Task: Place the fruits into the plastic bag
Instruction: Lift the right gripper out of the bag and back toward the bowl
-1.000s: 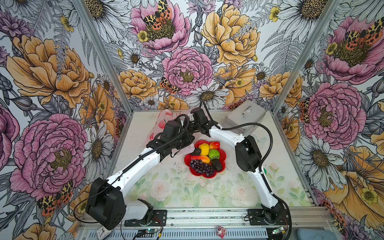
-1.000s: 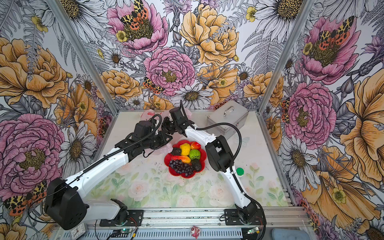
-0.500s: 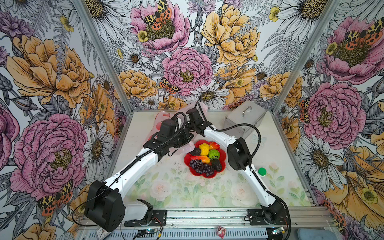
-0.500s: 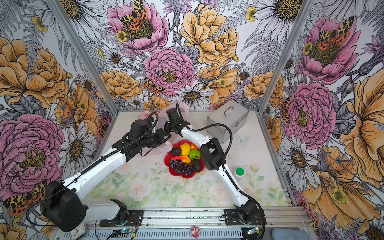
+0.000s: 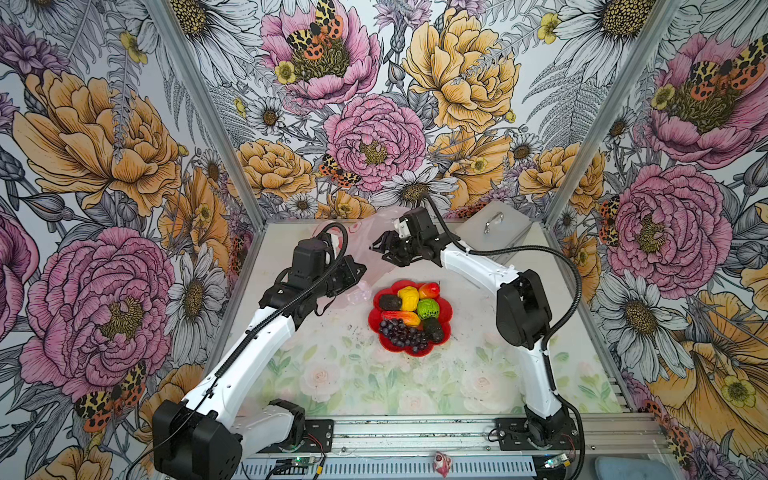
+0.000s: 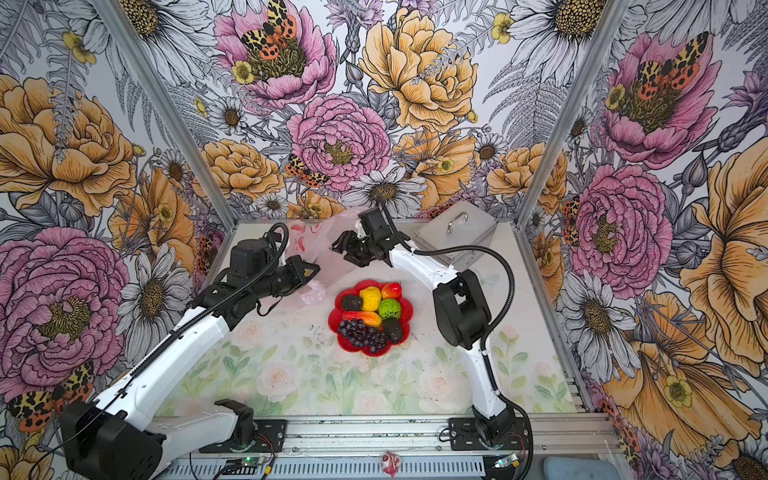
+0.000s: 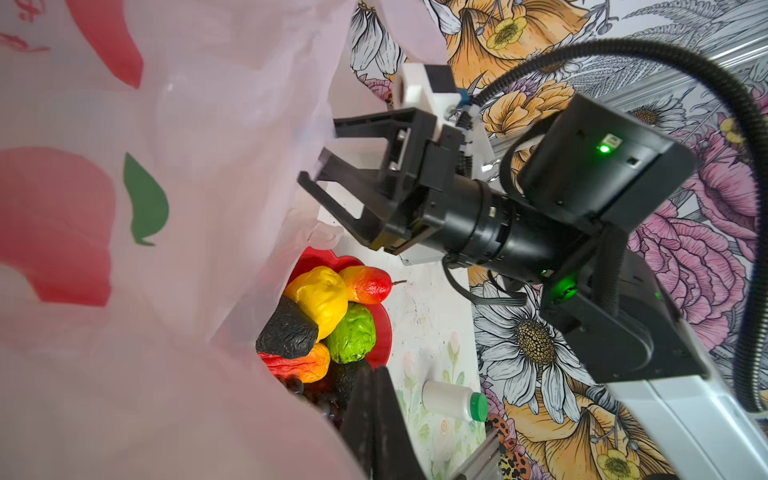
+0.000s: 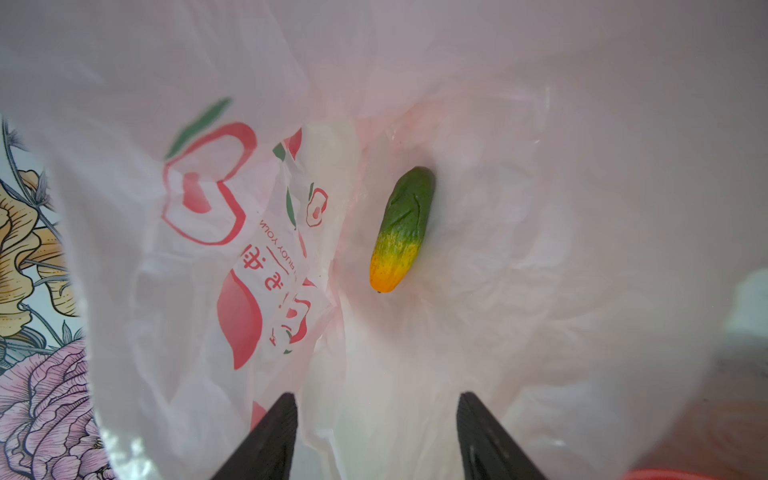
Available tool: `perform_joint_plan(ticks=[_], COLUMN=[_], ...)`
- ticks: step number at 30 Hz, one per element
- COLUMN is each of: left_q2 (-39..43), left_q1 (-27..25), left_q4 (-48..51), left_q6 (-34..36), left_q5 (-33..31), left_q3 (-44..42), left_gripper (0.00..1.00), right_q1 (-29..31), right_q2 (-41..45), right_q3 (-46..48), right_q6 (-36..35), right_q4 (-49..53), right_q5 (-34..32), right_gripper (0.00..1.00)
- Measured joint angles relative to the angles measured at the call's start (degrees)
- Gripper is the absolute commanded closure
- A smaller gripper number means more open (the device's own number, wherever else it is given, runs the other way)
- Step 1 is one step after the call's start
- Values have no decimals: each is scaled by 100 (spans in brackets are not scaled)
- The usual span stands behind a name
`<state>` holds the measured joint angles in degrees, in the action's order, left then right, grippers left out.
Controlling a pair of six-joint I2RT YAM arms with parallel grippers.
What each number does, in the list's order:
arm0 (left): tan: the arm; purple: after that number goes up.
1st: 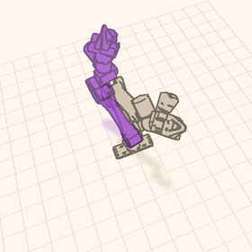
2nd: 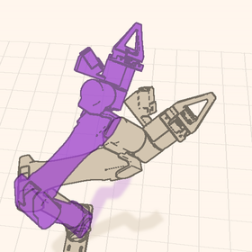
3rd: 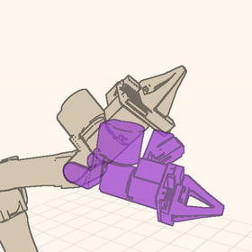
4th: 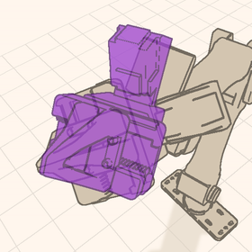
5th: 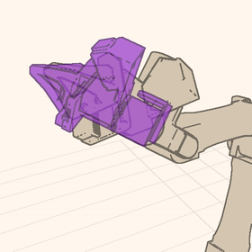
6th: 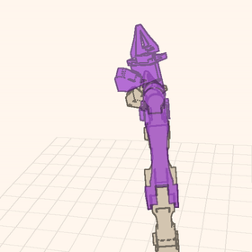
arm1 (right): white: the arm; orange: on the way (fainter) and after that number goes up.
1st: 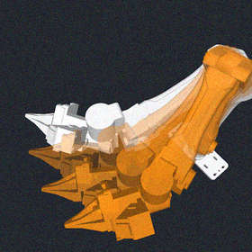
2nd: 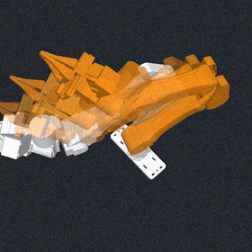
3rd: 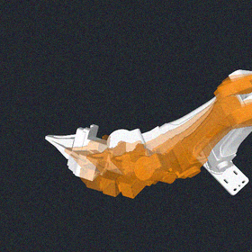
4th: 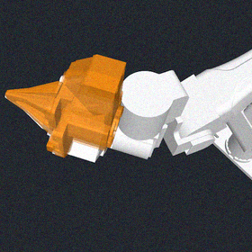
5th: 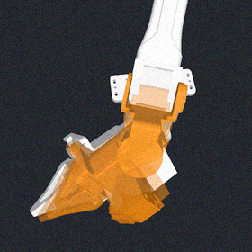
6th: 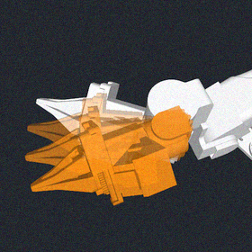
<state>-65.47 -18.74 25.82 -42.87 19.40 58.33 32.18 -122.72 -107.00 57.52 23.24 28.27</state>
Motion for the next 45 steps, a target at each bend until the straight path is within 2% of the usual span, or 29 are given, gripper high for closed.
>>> perform_joint_plan(ticks=[5, 11, 19, 24, 29, 34, 38, 40, 41, 45], left_q2=[208, 376, 514, 540, 551, 551, 551, 549, 546, 413], left_q1=[232, 367, 415, 520, 684, 859, 970, 1005, 1010, 1016], left_q4=[234, 470, 680, 820, 986, 1043, 1047, 1047, 1051, 1086], left_q6=[92, 186, 243, 269, 343, 404, 417, 435, 439, 498], left_q5=[66, 87, 87, 107, 179, 262, 315, 319, 319, 317], left_q3=[-144, -144, -144, -144, -144, -144, -144, -142, -138, 22], left_gripper=[100, 100, 100, 100, 100, 100, 100, 100, 100, 100], right_q1=[-103, -249, -415, -422, -442, -442, -442, -442, -442, -459], right_q2=[621, 1029, 474, 28, -238, -501, -568, -562, -555, -409], right_q3=[297, 155, -1209, -1923, -2155, -2358, -2444, -2463, -2463, -2323], right_q6=[-708, -2079, -3410, -3845, -4033, -4054, -3976, -3950, -3980, -3930], right_q4=[549, 1585, 2736, 3274, 3547, 3668, 3705, 3698, 3700, 3687], right_q5=[-286, -841, -1458, -1742, -1797, -1794, -1818, -1891, -1926, -2166], right_gripper=[32, 22, 20, 22, 27, 44, 75, 95, 100, 100])
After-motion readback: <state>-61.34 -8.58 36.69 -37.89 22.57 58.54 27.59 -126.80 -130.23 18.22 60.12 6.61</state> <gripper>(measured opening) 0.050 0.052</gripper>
